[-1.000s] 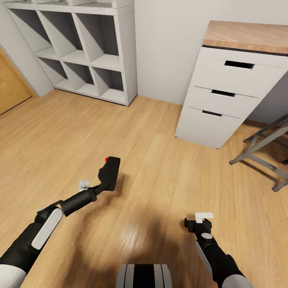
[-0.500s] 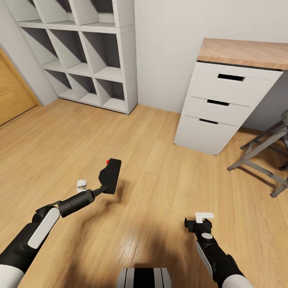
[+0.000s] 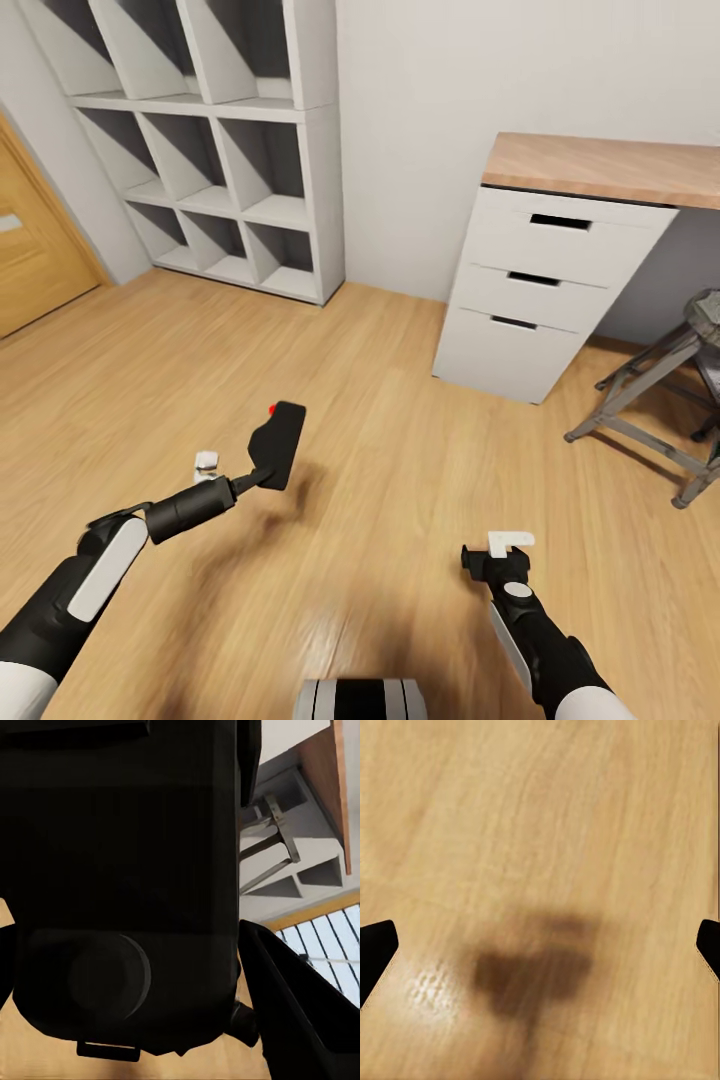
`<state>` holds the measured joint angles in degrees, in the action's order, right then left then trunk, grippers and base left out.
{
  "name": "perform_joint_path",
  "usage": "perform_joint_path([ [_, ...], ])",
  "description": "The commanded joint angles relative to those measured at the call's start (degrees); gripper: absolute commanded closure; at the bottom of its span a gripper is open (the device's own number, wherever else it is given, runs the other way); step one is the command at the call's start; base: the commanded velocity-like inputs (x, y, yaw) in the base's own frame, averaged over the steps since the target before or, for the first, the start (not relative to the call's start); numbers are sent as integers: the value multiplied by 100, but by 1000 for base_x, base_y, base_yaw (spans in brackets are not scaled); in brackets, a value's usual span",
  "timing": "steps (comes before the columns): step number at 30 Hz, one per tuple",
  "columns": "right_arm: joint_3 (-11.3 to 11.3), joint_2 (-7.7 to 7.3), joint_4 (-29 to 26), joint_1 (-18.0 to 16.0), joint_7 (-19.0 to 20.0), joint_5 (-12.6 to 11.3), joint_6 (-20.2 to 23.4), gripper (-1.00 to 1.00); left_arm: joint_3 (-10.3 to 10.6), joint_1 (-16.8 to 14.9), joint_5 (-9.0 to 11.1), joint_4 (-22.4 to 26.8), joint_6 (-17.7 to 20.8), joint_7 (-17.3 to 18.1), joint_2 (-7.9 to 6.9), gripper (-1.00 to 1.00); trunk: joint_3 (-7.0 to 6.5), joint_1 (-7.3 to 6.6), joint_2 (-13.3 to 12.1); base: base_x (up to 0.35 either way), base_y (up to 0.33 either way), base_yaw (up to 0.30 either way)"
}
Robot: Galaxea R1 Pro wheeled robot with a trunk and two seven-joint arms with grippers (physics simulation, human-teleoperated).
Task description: Attach the digital camera to the camera tripod in the bedroom.
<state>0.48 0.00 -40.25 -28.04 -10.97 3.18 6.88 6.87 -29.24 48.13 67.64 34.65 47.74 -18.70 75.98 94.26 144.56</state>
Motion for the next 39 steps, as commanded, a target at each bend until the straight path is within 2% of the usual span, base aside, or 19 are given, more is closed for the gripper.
perform_joint_path([
  [1,5,0,-13,0,-19,33,43,-100,9,-3,-55,6,43,0,-4,100,-19,-3,0,0,0,0],
  [8,6,-4,-16,0,-19,33,41,-100,17,-3,-425,19,57,-1,4,100,-174,-21,-9,0,0,0],
  [9,5,-7,-17,0,-19,33,41,-100,26,-3,-597,20,58,-2,6,100,-196,-24,-11,0,0,0],
  [15,5,-8,-15,0,-19,33,41,-100,40,-3,-1000,21,94,-2,6,100,-329,-39,-19,0,0,0],
  [18,5,-9,-14,0,-19,33,41,-100,36,-3,-1228,21,297,-7,17,100,-395,-47,-23,0,0,0],
  [25,5,-9,-10,0,-19,33,41,-100,34,-3,-1337,26,481,-28,30,100,-551,-65,-32,0,0,0],
  [35,5,-9,-10,0,-19,32,38,-100,39,-3,-1368,29,497,-48,42,100,-772,-91,-45,0,0,0],
  [39,0,-12,-10,0,-19,33,37,-100,45,-3,-1473,29,498,-52,48,100,-861,-101,-51,0,0,0],
])
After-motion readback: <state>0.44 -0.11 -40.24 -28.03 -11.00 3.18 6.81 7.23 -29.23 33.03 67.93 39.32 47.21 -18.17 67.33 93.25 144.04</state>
